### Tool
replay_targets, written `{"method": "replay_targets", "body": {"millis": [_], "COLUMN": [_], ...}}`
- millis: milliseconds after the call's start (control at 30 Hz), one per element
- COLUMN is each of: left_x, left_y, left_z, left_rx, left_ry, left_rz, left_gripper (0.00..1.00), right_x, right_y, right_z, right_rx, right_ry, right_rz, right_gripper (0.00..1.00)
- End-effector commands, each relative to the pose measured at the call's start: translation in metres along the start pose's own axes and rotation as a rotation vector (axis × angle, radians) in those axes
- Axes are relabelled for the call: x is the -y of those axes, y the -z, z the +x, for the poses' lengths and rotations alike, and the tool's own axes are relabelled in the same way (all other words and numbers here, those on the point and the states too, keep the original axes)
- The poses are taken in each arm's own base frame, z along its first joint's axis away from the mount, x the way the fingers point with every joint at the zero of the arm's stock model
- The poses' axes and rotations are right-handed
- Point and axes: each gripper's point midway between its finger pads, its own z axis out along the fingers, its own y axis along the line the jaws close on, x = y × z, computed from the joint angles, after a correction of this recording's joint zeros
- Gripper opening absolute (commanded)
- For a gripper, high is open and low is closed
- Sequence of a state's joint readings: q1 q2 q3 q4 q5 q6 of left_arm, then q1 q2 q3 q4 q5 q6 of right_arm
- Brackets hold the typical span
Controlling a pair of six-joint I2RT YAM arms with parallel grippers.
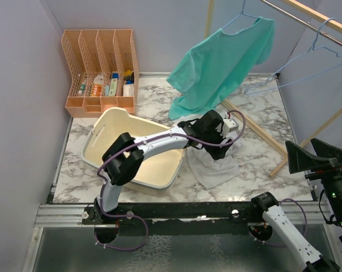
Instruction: Remove the t-shirt from the hanger
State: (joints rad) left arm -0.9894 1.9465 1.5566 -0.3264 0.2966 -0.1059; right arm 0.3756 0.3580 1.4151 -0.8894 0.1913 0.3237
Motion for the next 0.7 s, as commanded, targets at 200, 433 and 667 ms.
{"method": "replay_targets", "body": {"millis": [200,433,667], "left_x": [-0.030,-0.050,-0.058], "left_y": [-0.039,-0.054,-0.078], "left_z": [-0.019,-0.017,0.007], "left_rx": [0.014,0.022,-0.038], "left_ry": [-0.029,-0.075,-0.120], "left_rz": [-0.171,-0.250,-0.236], "left_gripper": [0.83,0.88,0.93], "right_x": [-0.013,-0.015,-0.015], "right_y": [0.008,0.012,0.009], "right_z": [0.005,0.001,0.004], "right_rx": [0.011,0.030,0.025], "right_ry": [0.022,0.021,0.028], "right_rz": [-0.099,-0.112,-0.111], "right_gripper": [1.00,1.00,1.00]}}
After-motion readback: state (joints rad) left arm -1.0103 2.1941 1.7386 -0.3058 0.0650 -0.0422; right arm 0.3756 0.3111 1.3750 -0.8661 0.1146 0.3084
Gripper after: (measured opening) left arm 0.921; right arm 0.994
